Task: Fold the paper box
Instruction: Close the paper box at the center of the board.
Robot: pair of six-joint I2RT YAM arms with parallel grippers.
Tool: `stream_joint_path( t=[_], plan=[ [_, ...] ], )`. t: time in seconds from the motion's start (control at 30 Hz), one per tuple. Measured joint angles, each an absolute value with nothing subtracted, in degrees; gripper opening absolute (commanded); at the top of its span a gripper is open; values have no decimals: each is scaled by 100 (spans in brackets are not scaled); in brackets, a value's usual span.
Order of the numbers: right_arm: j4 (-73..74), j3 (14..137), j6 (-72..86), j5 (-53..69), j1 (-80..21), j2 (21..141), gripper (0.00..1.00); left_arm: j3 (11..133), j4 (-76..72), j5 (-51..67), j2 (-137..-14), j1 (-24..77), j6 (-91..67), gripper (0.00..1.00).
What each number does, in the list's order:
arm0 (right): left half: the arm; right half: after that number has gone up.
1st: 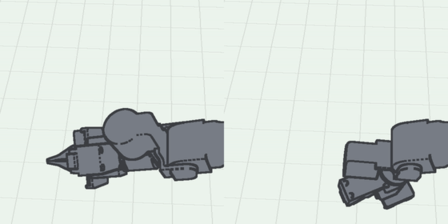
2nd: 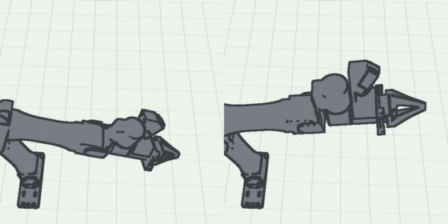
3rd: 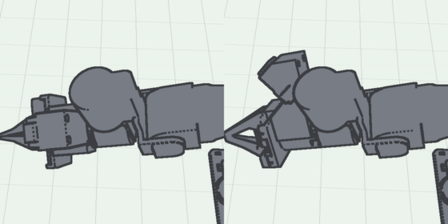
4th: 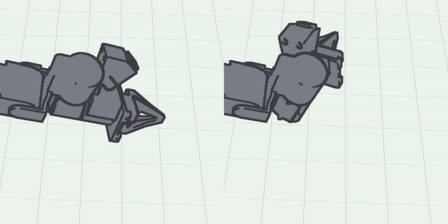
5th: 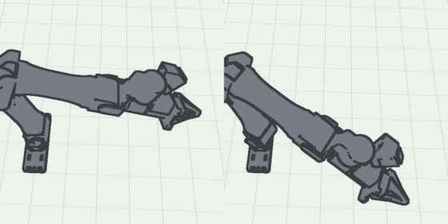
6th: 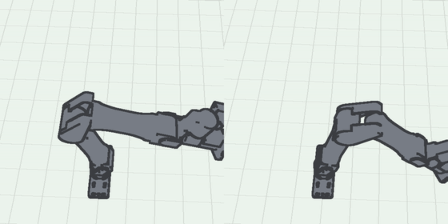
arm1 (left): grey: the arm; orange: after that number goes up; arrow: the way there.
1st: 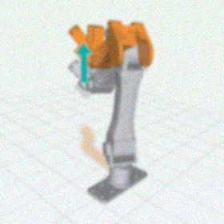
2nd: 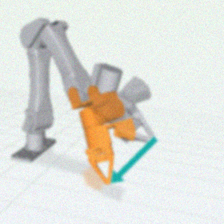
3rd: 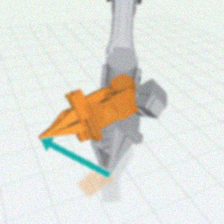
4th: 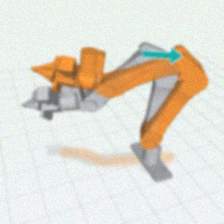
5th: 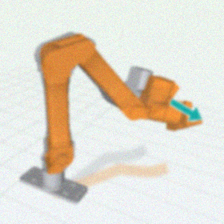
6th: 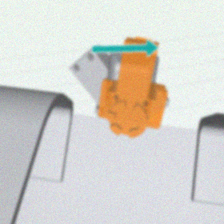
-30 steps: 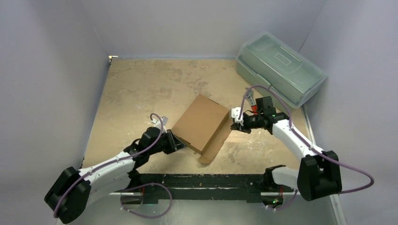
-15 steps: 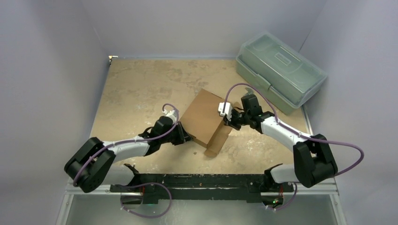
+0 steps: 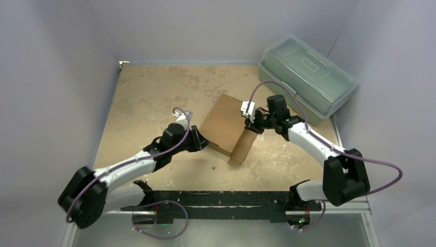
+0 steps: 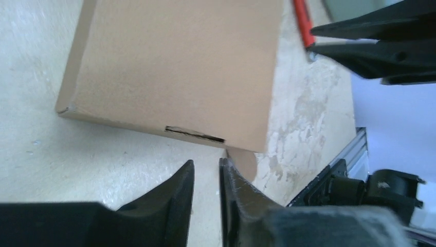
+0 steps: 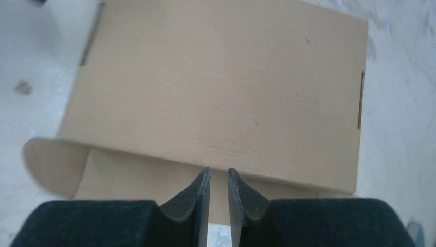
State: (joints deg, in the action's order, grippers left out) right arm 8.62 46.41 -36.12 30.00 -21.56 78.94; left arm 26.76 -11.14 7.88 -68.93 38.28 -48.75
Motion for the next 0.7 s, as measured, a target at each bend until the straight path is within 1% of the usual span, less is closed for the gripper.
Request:
stream_joint_path(
  t=[0.03,0.07,0.1,0.13,0.17,0.2,0.23,0.33,0.37,0.47,0.53,0.57,0.6,0.63,0.67,0.7],
  plan=[
    [1175,4762,-3931,3251,-2128,7811,59,2622,-998,707,-6532,3830,-4836,40],
    [1457,4818,-4283,3448,-2095,7686,74,2556,-875,642,-6147,3830,-4812,51],
    [1752,4827,-4637,3671,-2080,7526,84,2495,-766,561,-5756,3828,-4775,62],
    [1990,4816,-4928,3828,-2073,7393,93,2436,-701,510,-5452,3828,-4762,75],
    [2211,4768,-5290,4016,-2071,7220,98,2364,-607,434,-5094,3828,-4733,86],
    [2421,4692,-5610,4189,-2071,7052,99,2300,-526,375,-4783,3828,-4698,97],
    [2606,4606,-5870,4359,-2071,6890,99,2237,-443,311,-4482,3828,-4705,99],
    [3085,4436,-6348,4777,-2071,6613,99,2123,-235,198,-3924,3828,-4711,99],
    [3221,4431,-6449,4882,-2078,6584,97,2091,-187,172,-3830,3828,-4709,99],
    [3385,4423,-6569,4919,-2217,6576,87,2069,-89,141,-3835,3828,-4707,95],
    [3321,4320,-6543,4803,-2473,6549,75,2069,32,58,-4062,3828,-4692,93],
    [3236,4209,-6514,4698,-2646,6525,67,2069,117,-14,-4209,3828,-4685,91],
    [3155,4075,-6471,4576,-2805,6514,56,2071,189,-89,-4335,3828,-4676,91],
    [3116,3975,-6423,4458,-2915,6528,38,2075,285,-200,-4534,3828,-4663,89],
    [3079,3874,-6355,4318,-3013,6569,28,2075,351,-279,-4650,3828,-4646,88],
    [3046,3822,-6272,4160,-3068,6641,22,2075,414,-390,-4737,3828,-4626,87]
  ],
)
